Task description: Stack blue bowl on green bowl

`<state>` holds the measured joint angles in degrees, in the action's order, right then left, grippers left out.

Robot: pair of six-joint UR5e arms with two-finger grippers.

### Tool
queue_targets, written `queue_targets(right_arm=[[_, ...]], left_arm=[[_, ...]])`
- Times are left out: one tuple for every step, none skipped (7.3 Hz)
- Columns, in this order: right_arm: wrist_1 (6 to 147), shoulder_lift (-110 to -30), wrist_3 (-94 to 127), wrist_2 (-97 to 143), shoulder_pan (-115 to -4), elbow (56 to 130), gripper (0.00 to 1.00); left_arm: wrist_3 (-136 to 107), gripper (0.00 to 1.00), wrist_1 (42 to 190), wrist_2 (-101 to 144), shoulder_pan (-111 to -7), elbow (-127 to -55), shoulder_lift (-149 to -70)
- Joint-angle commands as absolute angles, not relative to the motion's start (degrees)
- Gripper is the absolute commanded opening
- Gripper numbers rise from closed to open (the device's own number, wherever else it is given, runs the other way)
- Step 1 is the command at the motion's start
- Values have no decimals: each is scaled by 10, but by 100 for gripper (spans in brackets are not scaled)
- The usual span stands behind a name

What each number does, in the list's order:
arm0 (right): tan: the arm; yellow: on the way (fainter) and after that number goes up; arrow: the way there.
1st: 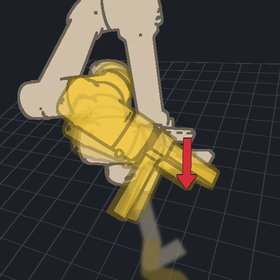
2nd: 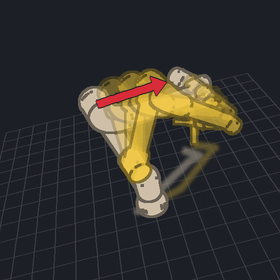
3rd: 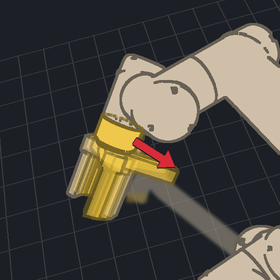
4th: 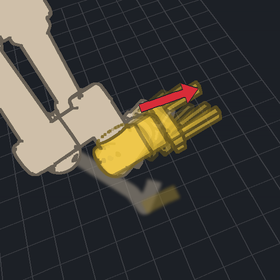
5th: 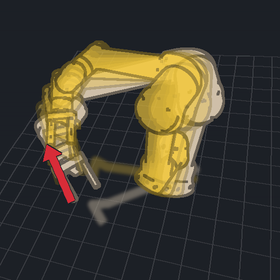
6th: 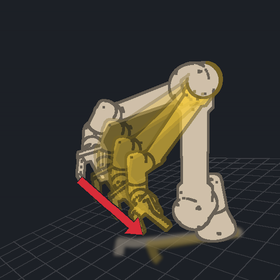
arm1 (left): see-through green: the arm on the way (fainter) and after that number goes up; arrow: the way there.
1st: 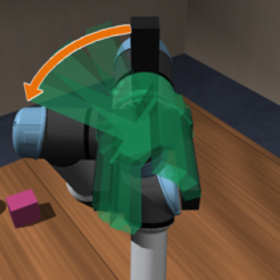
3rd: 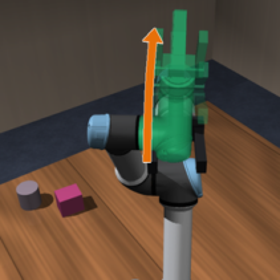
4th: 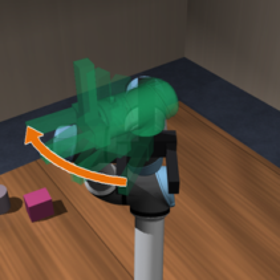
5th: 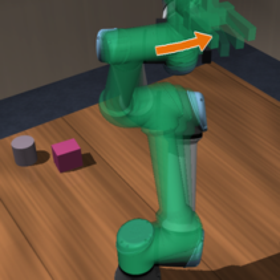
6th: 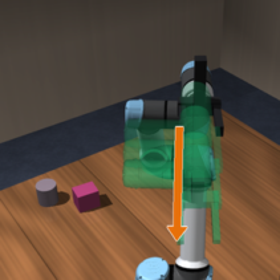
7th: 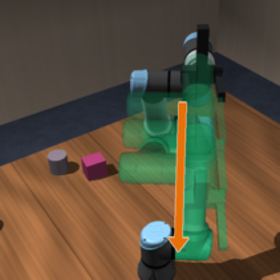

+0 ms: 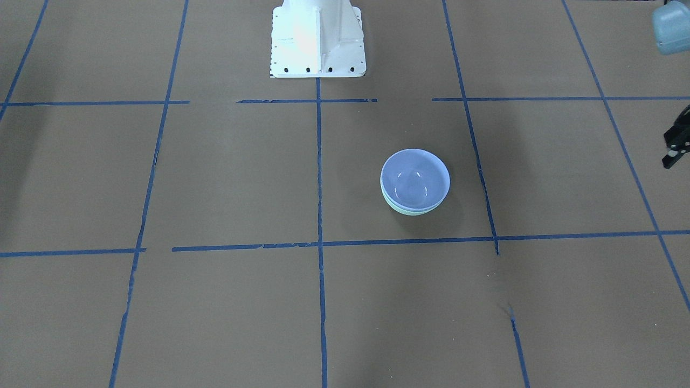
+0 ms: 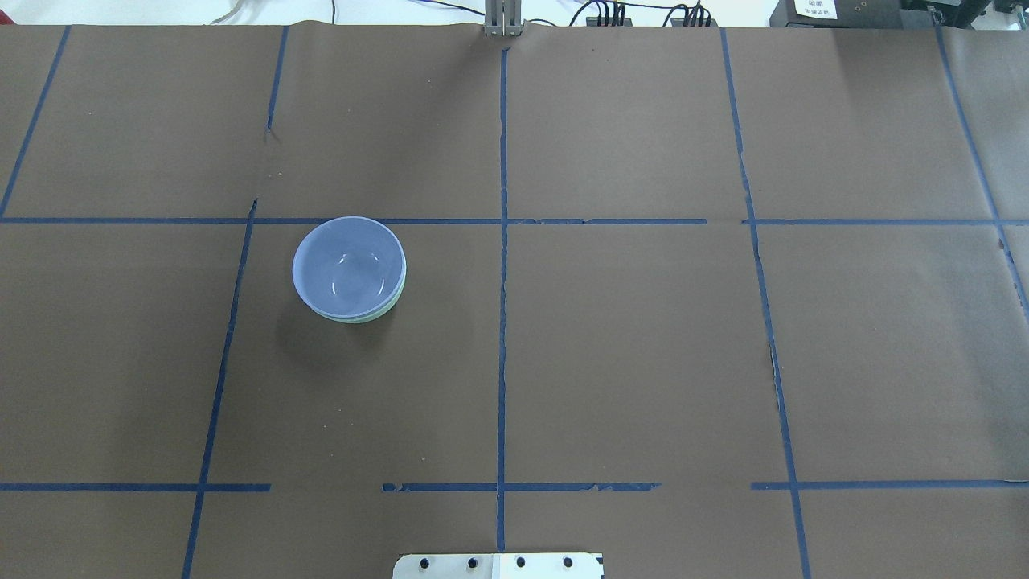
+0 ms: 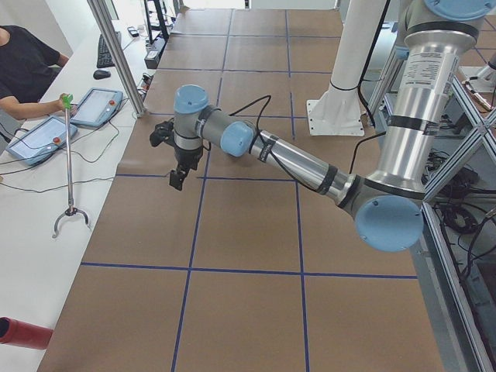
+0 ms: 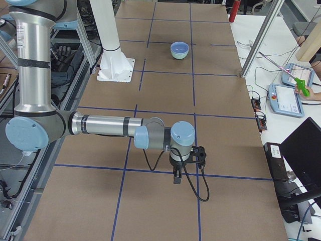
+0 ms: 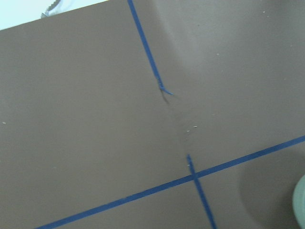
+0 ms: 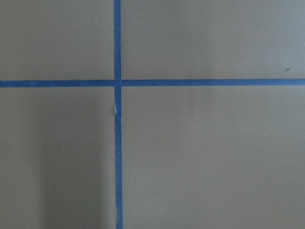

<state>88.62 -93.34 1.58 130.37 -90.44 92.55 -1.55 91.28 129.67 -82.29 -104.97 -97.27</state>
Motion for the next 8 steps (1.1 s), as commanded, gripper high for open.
queue_targets(right_arm=[[887,-933,16,1303,-904,925,100],[886,-933,16,1303,-904,925,100],[886,-933,16,1303,-904,925,100],[887,-933,16,1303,-904,925,100],[886,-933,16,1303,-904,925,100],[886,-933,16,1303,-904,925,100],[886,-933,16,1303,-904,925,100],[886,-933,16,1304,-904,925,100]], left_arm=[[87,100,907,1327,-909,-1005,-892],[88,100,909,1328,-918,-962,-872],[91,100,918,1328,-919,-952,-833],[85,100,918,1328,-919,-945,-832],[85,100,917,1328,-919,-944,-831],[84,100,916,1328,-918,-942,-834],[84,100,912,1328,-918,-940,-840],[80,100,911,1327,-918,-941,-845]])
